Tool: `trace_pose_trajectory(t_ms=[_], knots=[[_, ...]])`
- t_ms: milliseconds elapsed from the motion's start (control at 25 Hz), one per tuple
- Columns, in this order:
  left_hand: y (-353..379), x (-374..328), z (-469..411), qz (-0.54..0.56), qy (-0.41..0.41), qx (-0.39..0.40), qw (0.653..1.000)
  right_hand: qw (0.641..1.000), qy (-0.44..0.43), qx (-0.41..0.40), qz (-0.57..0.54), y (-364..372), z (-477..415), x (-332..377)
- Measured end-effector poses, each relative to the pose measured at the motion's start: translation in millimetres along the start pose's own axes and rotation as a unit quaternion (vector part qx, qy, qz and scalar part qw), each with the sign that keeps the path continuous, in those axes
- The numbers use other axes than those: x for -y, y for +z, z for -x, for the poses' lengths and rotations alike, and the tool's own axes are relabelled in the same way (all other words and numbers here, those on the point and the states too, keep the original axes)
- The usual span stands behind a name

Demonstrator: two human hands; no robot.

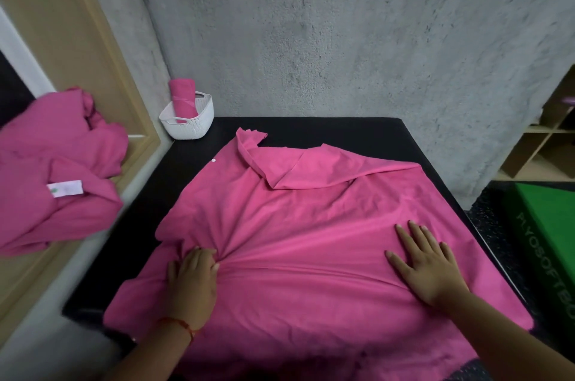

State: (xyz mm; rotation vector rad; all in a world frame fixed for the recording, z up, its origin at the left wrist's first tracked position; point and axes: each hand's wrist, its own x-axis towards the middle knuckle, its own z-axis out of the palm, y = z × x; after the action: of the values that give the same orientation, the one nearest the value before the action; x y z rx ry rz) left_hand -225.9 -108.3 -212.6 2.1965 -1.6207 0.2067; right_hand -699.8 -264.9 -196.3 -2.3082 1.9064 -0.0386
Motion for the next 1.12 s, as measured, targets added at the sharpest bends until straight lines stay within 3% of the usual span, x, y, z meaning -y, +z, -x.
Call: trace_pose_trajectory(t_ms=[160,240,280,440,640,840,1000,1120], knots=[[-24,-8,36,-0.023,0.015,0.051,0.998,1.0,0.004,0.021,0.001,-1,31,2],[-37,-3,42,-0.039,0.053,0.031,0.997,0.999,0.004,0.034,0.004,-2,45,2],[-47,4,44,-0.034,0.035,0.023,0.999,0.999,0.009,0.048,0.002,-4,49,3],[-65,65,43,-0.018,-0.198,0.034,0.979,0.996,0.027,0.079,0.0,-13,49,7],[-79,96,24,0.035,-0.261,0.15,0.953,0.995,0.031,0.092,-0.013,-18,50,8],[-95,66,0,-0.034,-0.191,0.166,0.967,0.997,0.028,0.068,-0.017,-27,51,13],[-85,13,-33,0.0,-0.088,0.122,0.989,0.999,0.001,0.039,0.018,-28,16,-2],[-68,-2,-74,0.018,-0.044,0.123,0.991,1.0,0.001,-0.004,-0.026,-43,-20,4]])
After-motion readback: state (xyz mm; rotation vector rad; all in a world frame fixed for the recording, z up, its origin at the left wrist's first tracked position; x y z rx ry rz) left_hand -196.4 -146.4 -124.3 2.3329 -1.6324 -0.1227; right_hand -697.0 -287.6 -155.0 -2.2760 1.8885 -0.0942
